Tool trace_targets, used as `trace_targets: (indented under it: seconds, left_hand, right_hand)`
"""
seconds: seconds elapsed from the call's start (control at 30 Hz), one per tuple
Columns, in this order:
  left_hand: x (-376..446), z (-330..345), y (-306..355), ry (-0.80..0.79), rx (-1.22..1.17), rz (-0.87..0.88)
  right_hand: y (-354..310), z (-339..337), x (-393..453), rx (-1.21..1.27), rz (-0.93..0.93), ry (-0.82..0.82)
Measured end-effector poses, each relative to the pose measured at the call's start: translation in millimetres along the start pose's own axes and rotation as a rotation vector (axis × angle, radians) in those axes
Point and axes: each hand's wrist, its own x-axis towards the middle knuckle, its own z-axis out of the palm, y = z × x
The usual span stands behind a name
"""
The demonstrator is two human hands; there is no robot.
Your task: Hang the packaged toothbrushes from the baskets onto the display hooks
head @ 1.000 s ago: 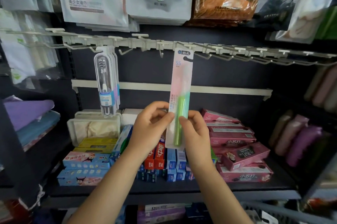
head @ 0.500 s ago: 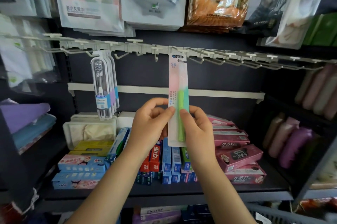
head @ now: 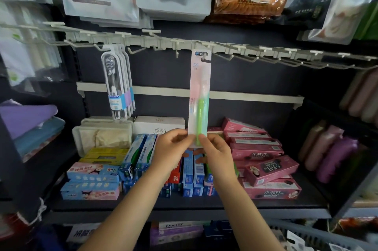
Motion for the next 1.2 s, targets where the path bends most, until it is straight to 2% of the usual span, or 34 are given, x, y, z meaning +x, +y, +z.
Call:
trace_targets:
  seconds: [0.23, 0.37, 0.43, 0.53, 0.6, 0.67, 0.77, 0.93, 1.03, 1.1, 1.2]
  left_hand:
    - [49.0, 13.4, -12.8, 0.092, 0.070, -0.047]
    - [70.5, 18.1, -19.6, 0.085, 0.118, -0.085]
    - [69.6, 18.6, -22.5, 0.087, 0.131, -0.091]
    - [49.5, 17.9, -28.6, 0.177, 0.090, -0.104]
    - [24.7, 27.8, -41.4, 0.165, 0.039, -0.099]
    - [-9.6, 44.3, -58.7, 0.052, 0.049, -0.073]
    - [-61.2, 70.4, -90.6, -0.208, 0.136, -0.013]
    - [-130.2, 127.2, -142.5, -0.524, 0.344, 0.007]
    - [-170.1, 165.7, -162.1, -0.658, 0.427, -0.020]
    - [-194.3, 186.1, -170.6, -0.726, 0.486, -0.011]
    - [-220.4, 205.0, -180.0, -0.800, 0.557, -0.042]
  right_hand:
    - [8.1, 17.8, 50.1, -0.003, 0.060, 0.055]
    - [14.4, 23.5, 72.7, -0.042, 0.097, 0.047]
    - [18.2, 19.5, 72.9, -0.056, 0.121, 0.056]
    - [26.8, 3.6, 58.4, -0.064, 0.130, 0.067]
    - [36.7, -17.3, 38.6, -0.089, 0.123, 0.083]
    - [50.9, -45.8, 8.6, -0.143, 0.109, 0.088]
    - [81.0, -102.3, -46.3, -0.314, 0.127, 0.098]
    - [123.7, -223.1, -121.7, -0.613, 0.285, 0.316]
    - [128.5, -277.9, -152.6, -0.753, 0.360, 0.375]
    - [129.1, -302.6, -169.1, -0.818, 0.403, 0.350]
    - [137.1, -322.5, -184.3, -0.942, 0.504, 0.212]
